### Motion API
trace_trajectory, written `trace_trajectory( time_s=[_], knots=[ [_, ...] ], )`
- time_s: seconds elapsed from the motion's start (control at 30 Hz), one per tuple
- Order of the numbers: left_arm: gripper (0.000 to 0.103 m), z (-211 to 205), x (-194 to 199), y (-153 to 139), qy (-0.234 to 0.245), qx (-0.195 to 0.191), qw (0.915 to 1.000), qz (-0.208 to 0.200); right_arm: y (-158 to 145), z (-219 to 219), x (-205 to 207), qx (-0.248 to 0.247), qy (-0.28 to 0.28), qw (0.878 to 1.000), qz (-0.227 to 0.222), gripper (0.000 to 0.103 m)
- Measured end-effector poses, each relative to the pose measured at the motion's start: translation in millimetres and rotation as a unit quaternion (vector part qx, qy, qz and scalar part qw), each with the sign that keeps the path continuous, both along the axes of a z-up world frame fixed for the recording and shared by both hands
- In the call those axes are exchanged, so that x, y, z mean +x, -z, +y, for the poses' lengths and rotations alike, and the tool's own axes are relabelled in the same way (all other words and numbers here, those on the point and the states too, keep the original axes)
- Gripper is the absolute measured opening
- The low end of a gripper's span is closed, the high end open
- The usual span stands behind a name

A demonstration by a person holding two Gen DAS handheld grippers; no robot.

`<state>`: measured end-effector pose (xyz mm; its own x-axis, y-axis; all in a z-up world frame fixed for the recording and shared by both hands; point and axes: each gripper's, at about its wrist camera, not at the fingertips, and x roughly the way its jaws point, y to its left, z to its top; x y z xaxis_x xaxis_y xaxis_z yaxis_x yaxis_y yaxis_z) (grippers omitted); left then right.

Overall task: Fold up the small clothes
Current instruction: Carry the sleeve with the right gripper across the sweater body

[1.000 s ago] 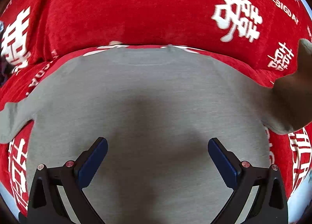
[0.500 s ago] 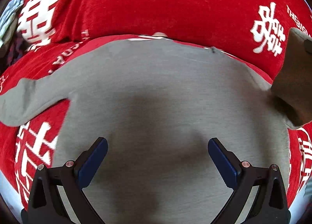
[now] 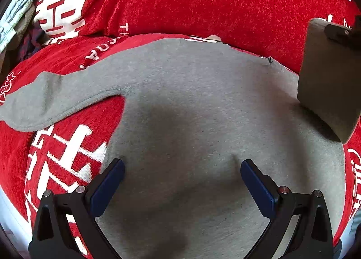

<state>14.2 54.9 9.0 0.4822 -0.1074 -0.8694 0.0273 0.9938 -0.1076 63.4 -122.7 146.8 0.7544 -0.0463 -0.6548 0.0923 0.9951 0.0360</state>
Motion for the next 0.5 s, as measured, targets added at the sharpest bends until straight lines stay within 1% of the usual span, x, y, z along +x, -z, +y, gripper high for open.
trace_trajectory(
  time_s=[0.13,0.23,0.33,0.5],
  knots=[
    [0.103,5,-3,-2,-0.005,-0.009,0.9999,-0.002,-4,12,6,0.0,-0.006,1.0,-0.002,0.006],
    [0.103,10,-8,-6,-0.011,-0.015,0.9998,-0.006,-1,21,12,-0.002,-0.013,1.0,0.002,0.006],
    [0.103,18,-16,-12,-0.018,-0.022,0.9995,-0.015,9,31,12,0.0,-0.021,1.0,0.01,0.006],
    [0.103,33,-23,-16,-0.031,-0.028,0.9989,-0.019,30,44,17,0.007,-0.027,0.999,0.031,0.006]
  ],
)
